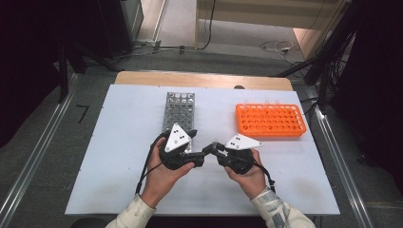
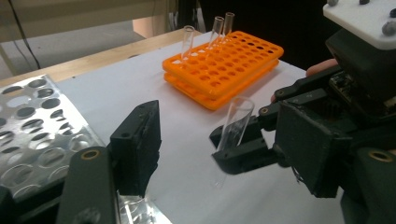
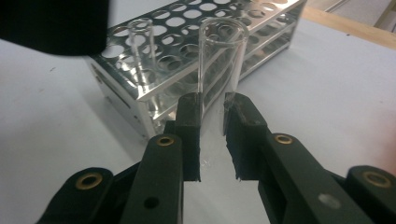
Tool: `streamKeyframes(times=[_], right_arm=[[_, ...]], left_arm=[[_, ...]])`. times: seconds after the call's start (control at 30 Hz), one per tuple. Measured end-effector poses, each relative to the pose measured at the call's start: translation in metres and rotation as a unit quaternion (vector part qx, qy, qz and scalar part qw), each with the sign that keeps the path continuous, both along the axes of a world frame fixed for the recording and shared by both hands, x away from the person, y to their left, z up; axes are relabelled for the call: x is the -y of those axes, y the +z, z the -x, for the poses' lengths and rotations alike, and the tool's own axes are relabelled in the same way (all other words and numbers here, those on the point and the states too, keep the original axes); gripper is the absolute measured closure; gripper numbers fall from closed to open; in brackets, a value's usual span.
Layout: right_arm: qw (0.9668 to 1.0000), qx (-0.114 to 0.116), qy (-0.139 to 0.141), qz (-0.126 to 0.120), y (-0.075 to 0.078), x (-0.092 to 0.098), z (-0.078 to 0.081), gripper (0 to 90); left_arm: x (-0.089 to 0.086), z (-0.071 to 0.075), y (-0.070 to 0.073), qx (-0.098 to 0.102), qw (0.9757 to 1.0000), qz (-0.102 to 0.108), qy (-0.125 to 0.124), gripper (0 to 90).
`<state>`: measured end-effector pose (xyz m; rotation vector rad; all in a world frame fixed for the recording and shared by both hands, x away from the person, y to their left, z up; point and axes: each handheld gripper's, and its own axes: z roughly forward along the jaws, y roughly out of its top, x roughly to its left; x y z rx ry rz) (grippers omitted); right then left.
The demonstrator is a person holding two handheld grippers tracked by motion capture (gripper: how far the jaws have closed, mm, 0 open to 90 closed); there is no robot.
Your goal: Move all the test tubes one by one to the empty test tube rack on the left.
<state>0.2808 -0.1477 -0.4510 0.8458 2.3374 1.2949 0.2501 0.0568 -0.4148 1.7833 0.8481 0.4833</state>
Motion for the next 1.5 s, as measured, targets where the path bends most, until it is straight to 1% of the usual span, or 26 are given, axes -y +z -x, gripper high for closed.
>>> streamKeyframes(times=[0.1,0.2,0.33,0.43,0.5,0.6,0.67,0.73,0.87,0.97,1.0,1.07,1.13,1.17,1.27,1.3,1.37,1.43,1.5], right_arm=[[0.9999,-0.001,0.01,0.001,-0.001,-0.005,0.003,73.2],[0.9999,0.001,0.016,0.001,0.0,-0.007,0.005,73.2],[0.9998,-0.001,0.02,0.0,0.001,-0.008,0.007,73.2],[0.9998,-0.001,0.022,0.001,0.001,-0.009,0.008,73.2],[0.9997,-0.001,0.023,0.002,0.001,-0.009,0.009,73.2],[0.9997,-0.001,0.024,0.0,0.001,-0.009,0.009,73.2],[0.9997,0.001,0.025,0.001,0.002,-0.01,0.009,73.2],[0.9997,0.001,0.025,0.001,0.002,-0.01,0.009,73.2],[0.9997,0.0,0.024,0.0,0.002,-0.01,0.009,72.6],[0.9998,-0.002,0.019,-0.007,0.003,-0.009,0.009,64.3],[0.9998,-0.003,0.017,-0.011,0.003,-0.009,0.01,59.6],[0.9998,0.001,0.01,-0.017,0.004,-0.008,0.01,45.7],[0.9996,0.014,-0.001,-0.023,0.005,-0.008,0.01,30.6],[0.9994,0.02,-0.01,-0.026,0.006,-0.008,0.011,25.9],[0.9988,0.026,-0.013,-0.038,0.008,-0.006,0.011,21.8],[0.9988,0.028,-0.014,-0.039,0.008,-0.005,0.011,21.6],[0.9988,0.024,-0.012,-0.04,0.008,-0.005,0.011,20.0],[0.9988,0.03,-0.016,-0.037,0.007,-0.005,0.011,17.9],[0.9986,0.029,-0.019,-0.039,0.007,-0.005,0.011,16.8]], left_arm=[[0.007,-0.001,-0.002,0.002,0.9999,-0.008,-0.012,37.8],[0.011,-0.003,-0.005,-0.001,0.9997,-0.015,-0.019,45.3],[0.011,-0.004,-0.007,0.001,0.9995,-0.019,-0.024,59.4],[0.011,-0.005,-0.008,0.002,0.9993,-0.024,-0.027,65.2],[0.011,-0.005,-0.009,0.002,0.9993,-0.023,-0.029,67.4],[0.012,-0.004,-0.009,0.007,0.999,-0.027,-0.034,71.6],[0.013,-0.004,-0.009,0.01,0.9987,-0.033,-0.036,74.6],[0.013,-0.004,-0.009,0.013,0.9987,-0.035,-0.035,75.7],[0.012,-0.004,-0.009,0.011,0.9987,-0.034,-0.037,76.2],[0.011,-0.005,-0.008,0.015,0.9988,-0.032,-0.033,76.4],[0.01,-0.005,-0.007,0.016,0.9989,-0.03,-0.031,76.4],[0.007,-0.006,-0.004,0.021,0.9992,-0.022,-0.026,76.5],[0.002,-0.007,0.001,0.025,0.9993,-0.016,-0.022,76.5],[-0.001,-0.008,0.003,0.028,0.9993,-0.012,-0.02,76.5],[-0.006,-0.009,0.009,0.032,0.9994,-0.002,-0.012,76.5],[-0.008,-0.009,0.01,0.033,0.9994,0.001,-0.01,76.5],[-0.012,-0.01,0.013,0.034,0.9994,0.005,-0.005,76.5],[-0.016,-0.011,0.015,0.038,0.9992,0.005,0.005,76.5],[-0.019,-0.011,0.016,0.043,0.999,0.003,0.013,76.5]])
